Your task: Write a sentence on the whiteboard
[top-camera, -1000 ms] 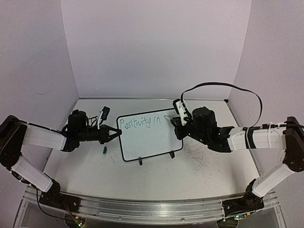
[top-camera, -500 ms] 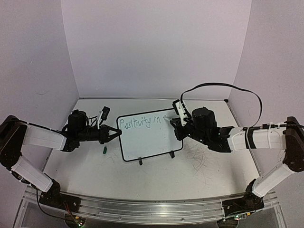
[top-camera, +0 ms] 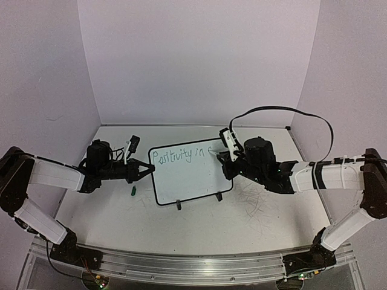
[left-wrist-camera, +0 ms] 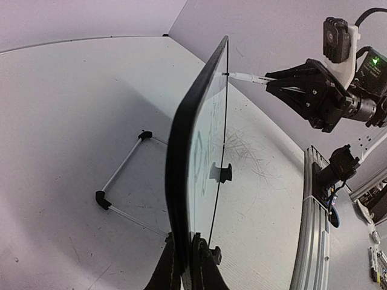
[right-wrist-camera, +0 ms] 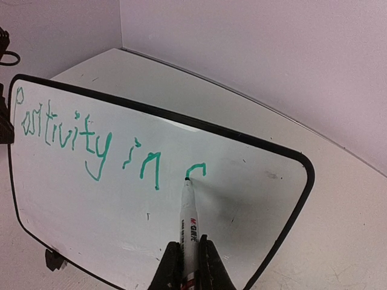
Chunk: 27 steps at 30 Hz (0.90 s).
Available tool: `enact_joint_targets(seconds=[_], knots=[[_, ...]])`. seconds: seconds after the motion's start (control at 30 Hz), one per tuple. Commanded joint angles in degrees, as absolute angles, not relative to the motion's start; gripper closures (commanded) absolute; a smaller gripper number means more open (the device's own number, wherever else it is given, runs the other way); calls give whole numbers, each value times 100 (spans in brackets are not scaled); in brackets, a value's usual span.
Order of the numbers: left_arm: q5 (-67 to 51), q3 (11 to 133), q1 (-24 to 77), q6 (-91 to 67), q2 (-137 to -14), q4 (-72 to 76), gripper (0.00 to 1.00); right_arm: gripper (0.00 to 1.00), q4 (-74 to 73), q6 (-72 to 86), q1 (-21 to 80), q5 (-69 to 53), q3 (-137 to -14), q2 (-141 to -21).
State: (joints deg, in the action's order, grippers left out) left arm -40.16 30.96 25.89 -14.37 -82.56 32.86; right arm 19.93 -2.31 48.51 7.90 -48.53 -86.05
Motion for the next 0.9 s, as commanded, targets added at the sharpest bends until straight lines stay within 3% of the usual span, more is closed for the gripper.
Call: enact_joint_targets(seconds=[0.0, 0.87], knots=[[-3674, 3081, 2566, -1072, -8140, 3497, 100, 100, 1825, -170, 4819, 852, -4834, -8543], [-3691, 3094, 2567, -1063, -8152, 3471, 100, 100, 1780, -229, 4821, 1315, -4864, -8433]])
